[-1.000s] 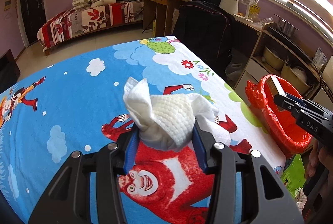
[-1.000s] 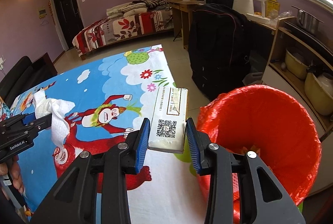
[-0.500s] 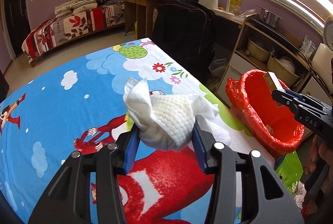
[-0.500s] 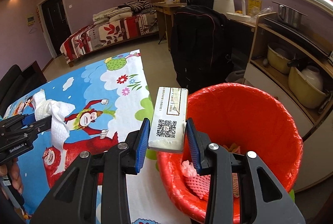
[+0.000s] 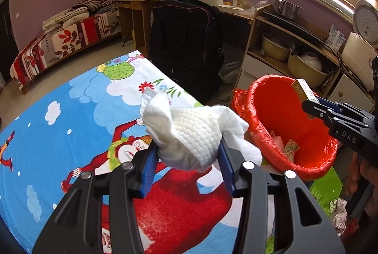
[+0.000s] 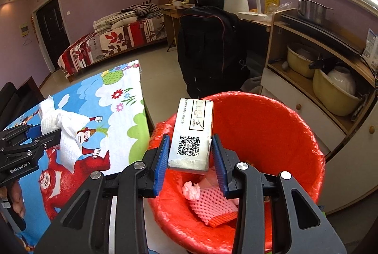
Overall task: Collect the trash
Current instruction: 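Carry the tissue bundle and white box over the wastebasket with both grippers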
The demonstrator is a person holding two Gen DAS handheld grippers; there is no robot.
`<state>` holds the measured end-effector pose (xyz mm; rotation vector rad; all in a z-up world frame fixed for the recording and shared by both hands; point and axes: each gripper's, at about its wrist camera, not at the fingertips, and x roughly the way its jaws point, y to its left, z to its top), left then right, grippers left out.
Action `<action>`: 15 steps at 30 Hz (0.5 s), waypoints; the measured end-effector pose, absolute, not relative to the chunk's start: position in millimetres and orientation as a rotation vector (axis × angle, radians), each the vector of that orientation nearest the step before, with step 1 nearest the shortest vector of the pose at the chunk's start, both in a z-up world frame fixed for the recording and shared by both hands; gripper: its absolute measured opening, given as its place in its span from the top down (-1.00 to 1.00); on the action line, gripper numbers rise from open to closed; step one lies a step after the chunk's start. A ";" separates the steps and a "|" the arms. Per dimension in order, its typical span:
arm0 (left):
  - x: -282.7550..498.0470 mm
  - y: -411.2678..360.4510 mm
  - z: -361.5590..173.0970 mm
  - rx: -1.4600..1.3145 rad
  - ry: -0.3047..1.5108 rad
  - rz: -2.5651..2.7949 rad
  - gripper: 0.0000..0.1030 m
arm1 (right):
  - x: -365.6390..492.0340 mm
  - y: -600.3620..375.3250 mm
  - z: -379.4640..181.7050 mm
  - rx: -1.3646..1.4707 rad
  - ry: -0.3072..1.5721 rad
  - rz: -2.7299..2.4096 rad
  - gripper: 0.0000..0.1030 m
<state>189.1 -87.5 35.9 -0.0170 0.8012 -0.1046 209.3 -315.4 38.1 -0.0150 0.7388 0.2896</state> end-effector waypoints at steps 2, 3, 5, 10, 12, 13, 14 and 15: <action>192.9 -94.6 36.3 -0.008 0.801 -0.119 0.11 | 210.1 -322.4 38.3 -0.010 0.738 0.278 0.32; 194.7 -96.9 36.3 -0.004 0.801 -0.125 0.11 | 210.7 -324.9 38.3 -0.008 0.738 0.273 0.32; 198.0 -102.8 36.5 0.005 0.801 -0.137 0.11 | 212.4 -331.4 38.0 -0.002 0.739 0.261 0.32; 203.4 -114.9 37.7 0.022 0.799 -0.162 0.11 | 214.5 -345.4 37.1 0.009 0.740 0.238 0.32; 205.5 -120.1 38.3 0.028 0.799 -0.171 0.11 | 214.6 -349.5 36.5 0.013 0.741 0.231 0.32; 206.6 -122.5 38.3 0.031 0.799 -0.175 0.11 | 214.6 -351.9 36.2 0.015 0.741 0.227 0.32; 207.7 -125.0 38.5 0.033 0.799 -0.180 0.12 | 215.1 -354.3 36.1 0.016 0.741 0.225 0.32; 208.7 -127.2 38.7 0.036 0.798 -0.184 0.11 | 215.3 -356.5 36.1 0.019 0.741 0.222 0.32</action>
